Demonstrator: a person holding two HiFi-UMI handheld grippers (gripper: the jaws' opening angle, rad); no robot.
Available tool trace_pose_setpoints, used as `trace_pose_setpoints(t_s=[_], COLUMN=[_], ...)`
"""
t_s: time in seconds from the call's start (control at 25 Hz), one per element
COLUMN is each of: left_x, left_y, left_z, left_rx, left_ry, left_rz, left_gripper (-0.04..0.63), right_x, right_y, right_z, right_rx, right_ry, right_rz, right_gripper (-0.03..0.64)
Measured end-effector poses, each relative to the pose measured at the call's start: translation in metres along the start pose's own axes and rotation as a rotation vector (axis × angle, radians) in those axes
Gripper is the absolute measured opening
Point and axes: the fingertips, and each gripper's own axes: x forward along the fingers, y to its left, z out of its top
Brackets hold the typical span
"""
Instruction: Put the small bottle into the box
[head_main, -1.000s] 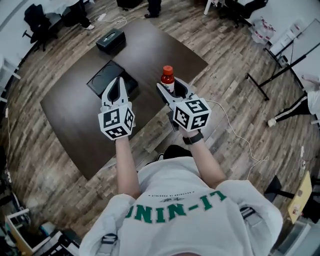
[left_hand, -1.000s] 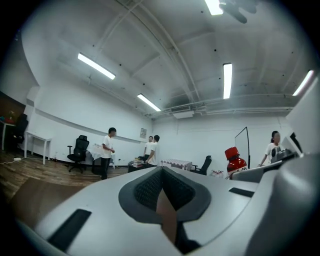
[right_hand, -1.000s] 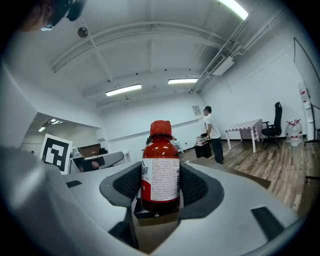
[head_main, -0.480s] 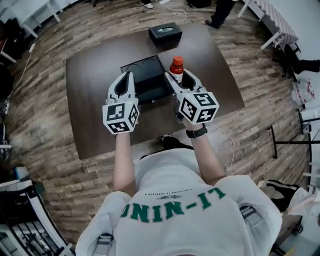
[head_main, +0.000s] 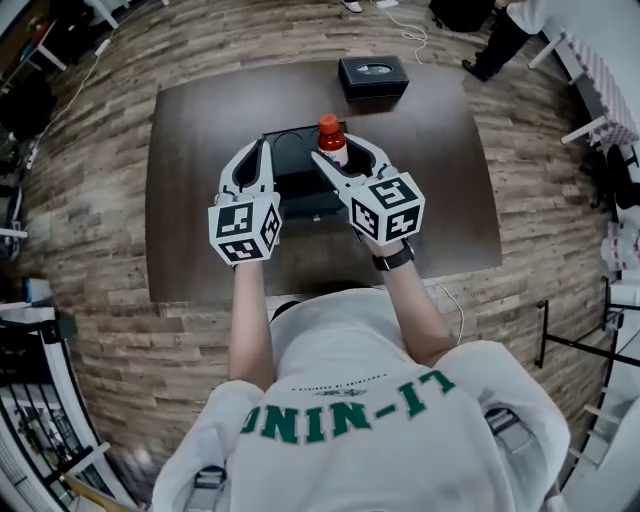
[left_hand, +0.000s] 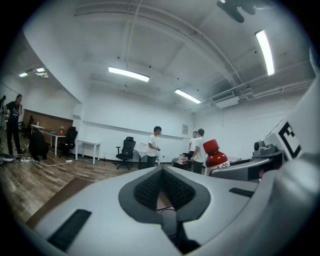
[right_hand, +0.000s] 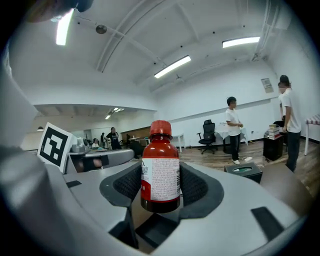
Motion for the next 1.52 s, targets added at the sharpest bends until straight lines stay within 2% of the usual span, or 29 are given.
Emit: trace_pose_setpoints(t_s=[0.2,0.4,0.52,0.72,1.12,1.32,1.52], left_x=[0.017,0.022,0.019,0.015,0.007,0.006,0.005], left_y=[0.004,0.008,0.016,0.020,0.035,0.045,0.051], left_z=[-0.014,-0.022,-0.026,-0.037,-0.051,-0.062,-0.071], left_rx=[0.002,-0.005,-0.021,-0.018,-0.035,-0.055,-0.067], left_ry=[0.019,0.037,0.023,0.026,0.046,0.064,0.076], left_rz=[0.034,0.057,0.091,0.105,0.133,0.146,0.145], left_gripper=[0.011,0.011,0.011,0.011,0.011,0.011,0.011], right_x=[0.028,0.043,0.051,0.061,0.084,0.095,0.103], right_y=[0.003,0.002,0.005,0.006,-0.009,-0.013,-0.015], right_z=[-0.019,-0.050,-0.075,-0.124,-0.225,-0.266,-0.302], right_rx=[-0.059,-0.125,-0.189,-0.338,-0.560,-0.631,-0.660], right_ry=[0.079,0.187,0.264,0.399,0.664,0.776,0.858], right_rz=[0.125,0.203,0.272,0.359,0.421,0.442,0.475], right_gripper=[0.232,0.232,0.232,0.232,0.232,0.232,0.232])
